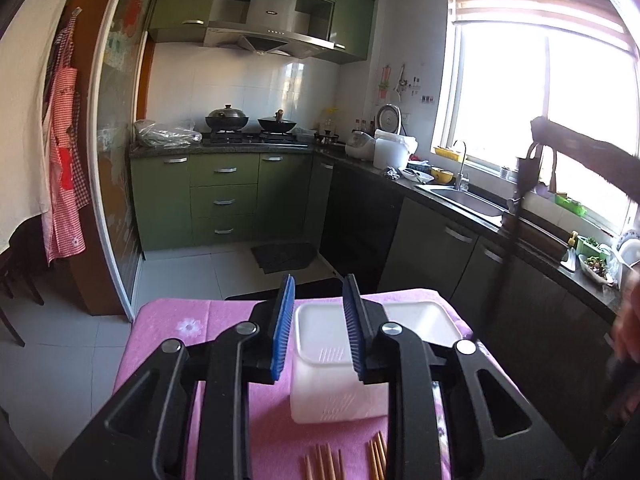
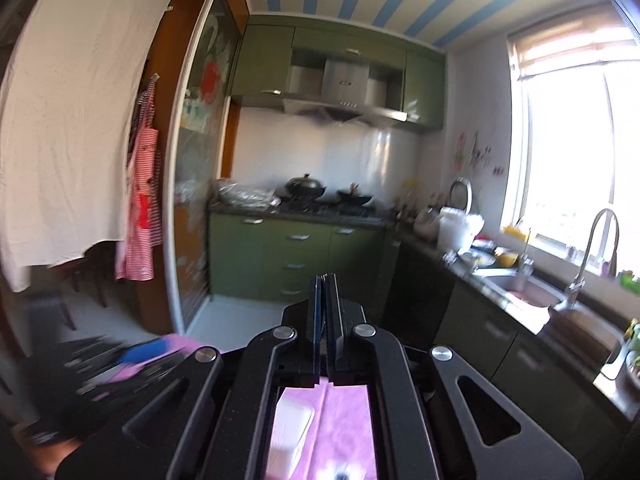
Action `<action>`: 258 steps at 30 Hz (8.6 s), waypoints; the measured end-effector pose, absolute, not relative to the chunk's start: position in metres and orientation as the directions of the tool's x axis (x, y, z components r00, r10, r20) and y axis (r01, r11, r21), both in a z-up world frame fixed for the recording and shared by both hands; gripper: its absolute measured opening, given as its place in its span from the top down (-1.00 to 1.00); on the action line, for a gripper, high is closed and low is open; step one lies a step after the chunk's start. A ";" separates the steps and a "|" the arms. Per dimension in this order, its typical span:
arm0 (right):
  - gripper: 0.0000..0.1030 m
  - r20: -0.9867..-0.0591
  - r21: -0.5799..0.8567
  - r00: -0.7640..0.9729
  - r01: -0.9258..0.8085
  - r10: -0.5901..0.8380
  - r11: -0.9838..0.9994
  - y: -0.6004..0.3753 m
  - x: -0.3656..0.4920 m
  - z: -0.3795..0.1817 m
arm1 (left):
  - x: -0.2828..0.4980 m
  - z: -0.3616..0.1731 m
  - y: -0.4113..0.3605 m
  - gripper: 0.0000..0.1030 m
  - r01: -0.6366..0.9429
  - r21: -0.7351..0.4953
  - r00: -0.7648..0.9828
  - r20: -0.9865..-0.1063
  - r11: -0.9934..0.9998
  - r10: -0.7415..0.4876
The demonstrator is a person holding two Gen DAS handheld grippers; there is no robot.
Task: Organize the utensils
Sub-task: 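Lower the spoon into the white holder and open the left tool while the right tool carries the fork over, then release the black fork into the white holder with the right tool, then grasp one wooden chopstick with the left tool, then lift the chopstick upright with the left tool while the right tool grasps another chopstick, then insert the chopstick into the white holder with the left tool while the right tool lifts its chopstick, then insert the chopstick into the white holder with the right tool and open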
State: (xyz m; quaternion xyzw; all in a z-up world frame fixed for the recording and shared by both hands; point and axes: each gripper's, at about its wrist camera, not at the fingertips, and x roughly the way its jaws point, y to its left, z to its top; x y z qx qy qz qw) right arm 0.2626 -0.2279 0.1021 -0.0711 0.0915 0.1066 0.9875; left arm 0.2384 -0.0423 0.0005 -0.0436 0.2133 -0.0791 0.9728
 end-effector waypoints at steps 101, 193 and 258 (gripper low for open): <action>0.18 -0.763 0.218 0.532 -0.323 0.367 0.921 -0.264 0.200 -0.135 | 0.112 -0.024 -0.019 0.88 0.150 -0.064 0.714 -0.683 0.987 -0.153; 0.87 -0.507 0.096 0.767 -0.403 0.394 0.910 -0.275 0.097 -0.040 | 0.116 0.051 -0.046 0.88 0.274 0.000 0.762 -0.610 0.962 -0.218; 0.87 -0.393 0.032 0.860 -0.342 0.326 0.939 -0.210 0.301 0.045 | 0.144 -0.030 -0.008 0.36 0.168 0.023 0.681 -0.725 0.986 -0.099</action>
